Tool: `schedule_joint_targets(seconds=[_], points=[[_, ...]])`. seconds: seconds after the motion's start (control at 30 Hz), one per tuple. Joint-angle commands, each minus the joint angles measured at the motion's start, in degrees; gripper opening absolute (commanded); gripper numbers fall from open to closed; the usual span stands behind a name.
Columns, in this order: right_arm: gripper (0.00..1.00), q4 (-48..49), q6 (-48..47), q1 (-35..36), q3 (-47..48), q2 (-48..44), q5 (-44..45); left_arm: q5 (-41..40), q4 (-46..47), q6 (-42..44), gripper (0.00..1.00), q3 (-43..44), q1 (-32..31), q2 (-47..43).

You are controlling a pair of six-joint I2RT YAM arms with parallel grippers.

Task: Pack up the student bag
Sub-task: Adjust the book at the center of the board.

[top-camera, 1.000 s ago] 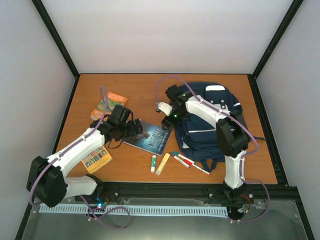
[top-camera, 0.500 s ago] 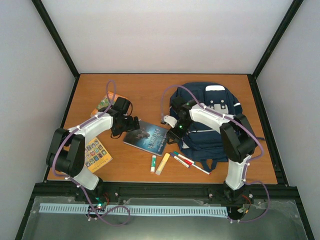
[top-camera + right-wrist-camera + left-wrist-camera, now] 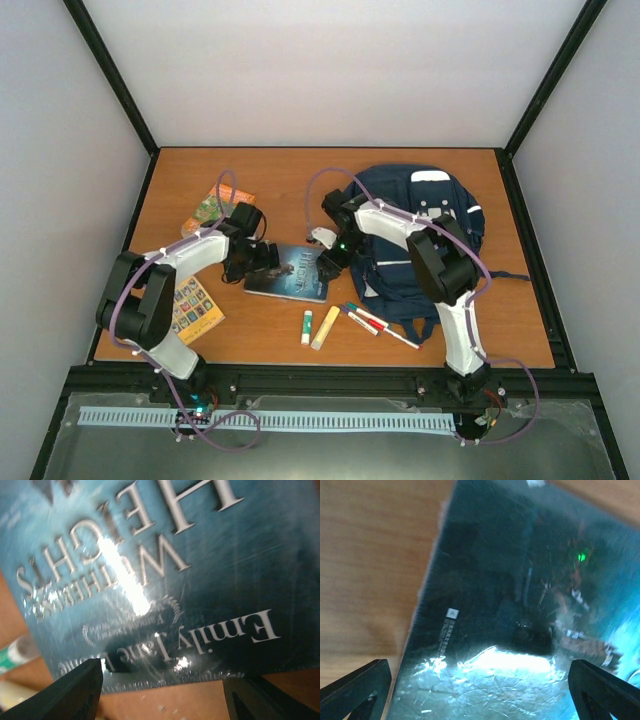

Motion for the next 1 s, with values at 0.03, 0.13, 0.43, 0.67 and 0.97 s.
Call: schedule_joint_targets(seconds=[0.03,0.13,0.43,0.67,0.97], points=[[0.68,3.26,0.70,0.20,9.01,6.11,5.58,3.79,1.86,-0.13,1.00,-2.87,-1.14,-0.71],[0.69,2.81,1.02,-0.60,16.40,11.40,7.37,4.52,1.99,-0.94,1.00,-4.65,-2.63,-3.43],[0.69,-2.05,3.13,-2.72,52.16,30.08,3.47,6.05,1.76,-4.47,0.97,-9.98,-8.06,-11.25],[0.72,-1.66,3.57,-3.98,46.76,20.78,4.95,3.91,-6.31,-3.99,0.97,-8.15,-8.05,-20.74],[0.70,8.37,9.58,-4.44,20.91,2.31,0.10,-6.38,-3.63,-2.33,1.00,-1.49,-4.23,-14.02]])
